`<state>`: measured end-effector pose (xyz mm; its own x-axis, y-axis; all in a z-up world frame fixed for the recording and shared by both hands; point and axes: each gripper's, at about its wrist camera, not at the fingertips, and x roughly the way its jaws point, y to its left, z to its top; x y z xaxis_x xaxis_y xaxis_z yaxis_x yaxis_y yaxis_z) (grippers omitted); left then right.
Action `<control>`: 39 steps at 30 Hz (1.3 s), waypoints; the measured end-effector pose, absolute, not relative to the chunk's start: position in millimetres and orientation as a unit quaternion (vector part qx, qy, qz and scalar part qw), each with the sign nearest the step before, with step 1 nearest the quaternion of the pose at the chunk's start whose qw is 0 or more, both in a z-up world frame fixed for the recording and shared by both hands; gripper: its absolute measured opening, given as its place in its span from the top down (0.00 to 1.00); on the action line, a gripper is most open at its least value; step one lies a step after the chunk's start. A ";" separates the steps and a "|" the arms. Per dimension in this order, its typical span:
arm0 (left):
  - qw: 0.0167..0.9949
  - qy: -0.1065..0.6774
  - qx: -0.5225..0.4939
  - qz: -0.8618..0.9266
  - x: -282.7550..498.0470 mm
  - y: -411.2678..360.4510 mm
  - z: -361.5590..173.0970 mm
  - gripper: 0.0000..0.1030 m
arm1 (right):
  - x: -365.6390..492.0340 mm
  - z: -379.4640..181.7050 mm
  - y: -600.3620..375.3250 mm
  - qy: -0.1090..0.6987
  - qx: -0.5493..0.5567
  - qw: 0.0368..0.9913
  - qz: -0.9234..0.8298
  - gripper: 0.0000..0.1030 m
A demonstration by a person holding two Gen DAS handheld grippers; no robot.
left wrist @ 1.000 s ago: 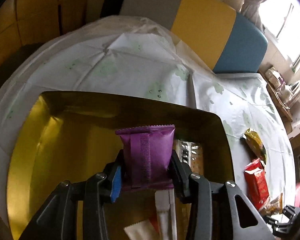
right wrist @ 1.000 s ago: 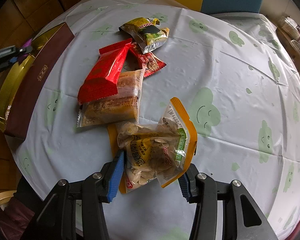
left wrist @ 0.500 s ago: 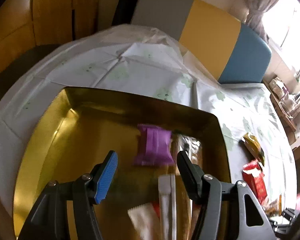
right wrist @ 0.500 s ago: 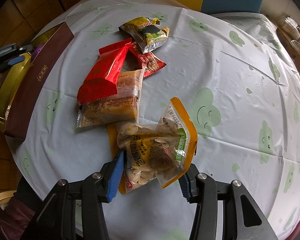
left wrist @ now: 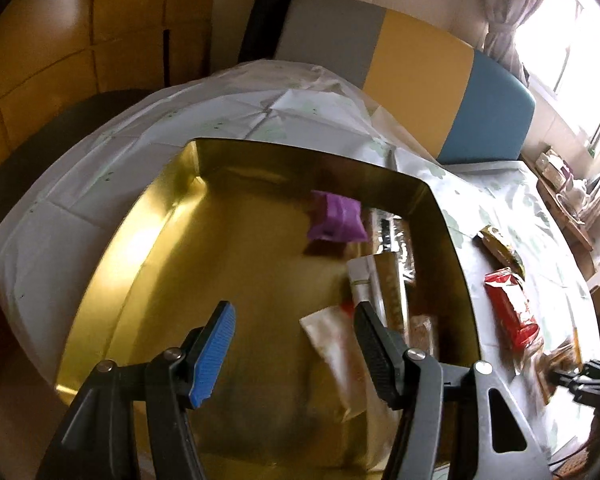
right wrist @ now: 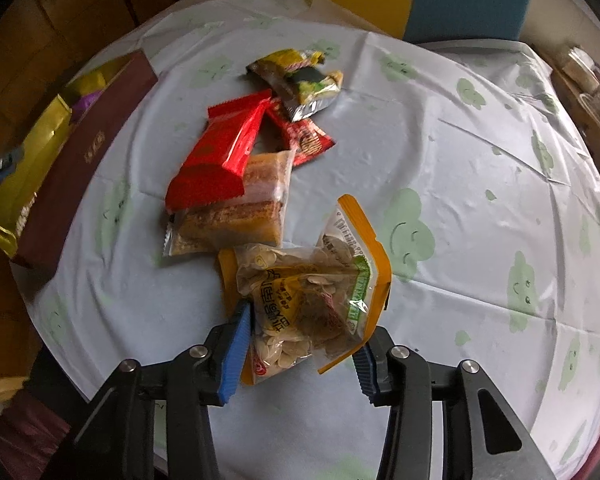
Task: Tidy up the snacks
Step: 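Carry the orange-edged nut bag into the tray and release it with the right gripper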
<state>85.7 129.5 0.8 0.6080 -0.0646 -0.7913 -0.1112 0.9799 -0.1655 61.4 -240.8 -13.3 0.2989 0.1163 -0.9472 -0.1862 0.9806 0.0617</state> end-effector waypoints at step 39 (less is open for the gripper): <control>0.903 0.412 -0.118 0.023 54.1 158.6 0.0 0.40 | 150.2 14.4 30.1 0.525 -0.004 0.806 0.275 0.48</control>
